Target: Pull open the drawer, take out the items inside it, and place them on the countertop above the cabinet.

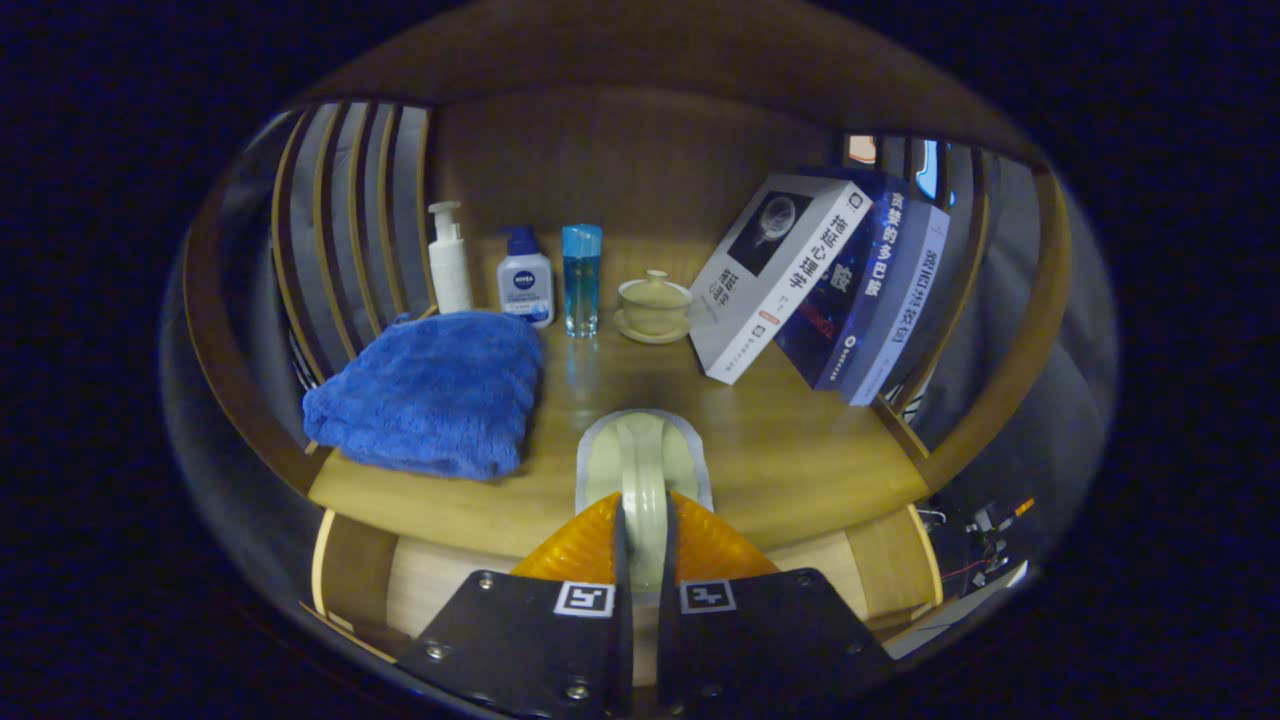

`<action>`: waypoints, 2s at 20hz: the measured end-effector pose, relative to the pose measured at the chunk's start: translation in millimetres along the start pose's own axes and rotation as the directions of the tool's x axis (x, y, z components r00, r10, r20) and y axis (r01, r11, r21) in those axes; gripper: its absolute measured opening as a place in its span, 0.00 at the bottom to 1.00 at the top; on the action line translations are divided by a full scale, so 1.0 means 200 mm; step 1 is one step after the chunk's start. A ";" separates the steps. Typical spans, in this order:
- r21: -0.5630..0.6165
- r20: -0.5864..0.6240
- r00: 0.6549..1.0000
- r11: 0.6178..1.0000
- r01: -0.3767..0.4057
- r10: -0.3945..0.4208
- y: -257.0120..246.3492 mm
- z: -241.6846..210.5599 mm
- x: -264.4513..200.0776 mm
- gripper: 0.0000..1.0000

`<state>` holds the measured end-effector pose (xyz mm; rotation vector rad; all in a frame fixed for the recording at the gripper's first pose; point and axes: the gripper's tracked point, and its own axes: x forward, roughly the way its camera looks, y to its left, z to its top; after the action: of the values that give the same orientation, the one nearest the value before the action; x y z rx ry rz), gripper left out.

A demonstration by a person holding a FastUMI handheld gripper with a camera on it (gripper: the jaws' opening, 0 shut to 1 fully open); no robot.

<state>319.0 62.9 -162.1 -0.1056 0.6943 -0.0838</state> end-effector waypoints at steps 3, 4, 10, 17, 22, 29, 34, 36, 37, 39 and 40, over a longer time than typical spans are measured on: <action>0.009 0.037 0.999 1.000 -0.017 0.017 0.01 0.07 0.07 0.10; 0.016 0.054 0.998 0.999 -0.031 0.030 0.03 0.09 0.10 0.10; 0.005 0.097 0.995 1.000 -0.031 0.030 0.03 0.12 0.17 0.16; -0.001 0.195 0.980 0.999 -0.039 0.038 0.04 0.17 -0.01 0.29; 0.036 0.333 0.942 0.998 -0.046 0.031 -0.01 0.14 -0.35 0.29; 0.020 0.463 0.886 0.999 -0.037 0.024 -0.07 -0.15 -0.75 0.39; 0.049 0.501 0.865 0.999 -0.014 -0.013 -0.15 -0.45 -0.93 0.70; 0.060 0.517 0.856 0.998 -0.009 -0.023 -0.17 -0.55 -0.95 0.96; 0.069 0.519 0.854 0.997 -0.019 -0.020 -0.17 -0.60 -0.95 0.97; 0.076 0.512 0.859 0.997 -0.035 -0.009 -0.17 -0.69 -0.95 0.98; 0.079 0.508 0.861 0.996 -0.029 -0.015 -0.19 -0.73 -0.94 0.98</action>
<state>79.6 36.3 -149.3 -0.0398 0.1586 -0.0741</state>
